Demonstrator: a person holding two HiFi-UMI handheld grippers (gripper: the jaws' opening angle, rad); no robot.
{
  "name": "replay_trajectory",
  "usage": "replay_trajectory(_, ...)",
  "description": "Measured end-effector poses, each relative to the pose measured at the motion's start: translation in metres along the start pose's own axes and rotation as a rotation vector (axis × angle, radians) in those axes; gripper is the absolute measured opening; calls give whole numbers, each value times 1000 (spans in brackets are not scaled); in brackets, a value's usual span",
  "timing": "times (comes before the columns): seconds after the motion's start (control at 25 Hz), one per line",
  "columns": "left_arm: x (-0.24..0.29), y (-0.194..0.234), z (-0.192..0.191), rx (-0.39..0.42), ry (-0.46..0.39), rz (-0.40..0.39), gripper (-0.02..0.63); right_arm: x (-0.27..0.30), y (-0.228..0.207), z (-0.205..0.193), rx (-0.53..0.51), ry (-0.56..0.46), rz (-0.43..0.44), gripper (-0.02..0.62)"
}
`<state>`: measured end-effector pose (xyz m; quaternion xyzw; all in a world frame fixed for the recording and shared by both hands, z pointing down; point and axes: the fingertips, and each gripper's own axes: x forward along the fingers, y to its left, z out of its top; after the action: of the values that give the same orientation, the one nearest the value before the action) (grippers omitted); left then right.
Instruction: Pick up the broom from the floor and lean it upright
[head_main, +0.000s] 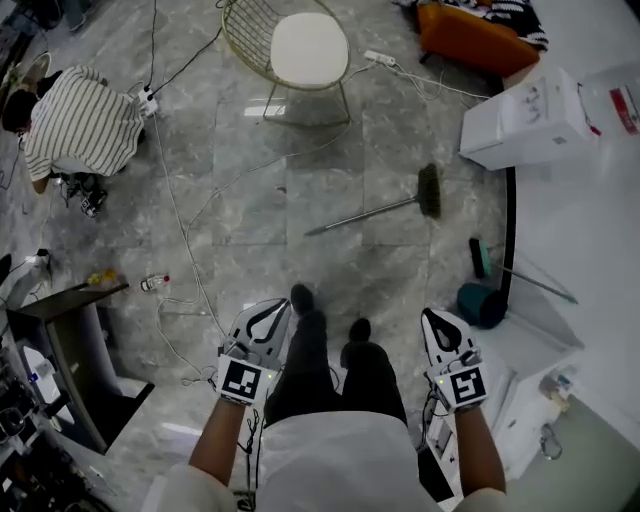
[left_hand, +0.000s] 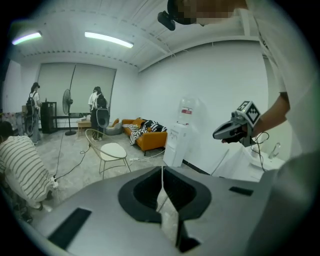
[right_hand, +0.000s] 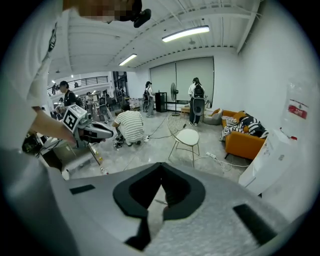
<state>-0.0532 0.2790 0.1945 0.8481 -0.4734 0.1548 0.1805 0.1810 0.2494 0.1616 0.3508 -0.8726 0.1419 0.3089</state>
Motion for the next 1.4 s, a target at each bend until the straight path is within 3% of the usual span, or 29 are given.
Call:
replay_trajectory(0.2, 30, 12, -31, -27, 35, -3, 12, 53, -7, -14, 10, 31, 68, 2)
replay_trajectory(0.56, 104, 37, -76, -35, 43, 92, 12, 161, -49, -57, -68, 51, 284, 2)
replay_trajectory(0.68, 128, 48, -110, -229, 76, 186, 12, 201, -65, -86, -80, 79, 361, 2)
replay_trajectory(0.72, 137, 51, -122, -260, 87, 205, 12, 215, -69, -96, -83, 88, 379, 2)
replay_trajectory(0.96, 190, 57, -194, -334, 126, 240, 12, 300, -81, -166, -158, 177, 452, 2)
replay_trajectory(1.12, 226, 55, -231, -277, 125, 186, 12, 351, -80, -202, -170, 211, 507, 2)
replay_trajectory(1.24, 248, 57, -262, -236, 127, 167, 12, 385, -74, -236, -238, 227, 544, 2)
replay_trajectory(1.4, 262, 64, -311, -235, 146, 170, 12, 426, -56, -288, -280, 267, 578, 2)
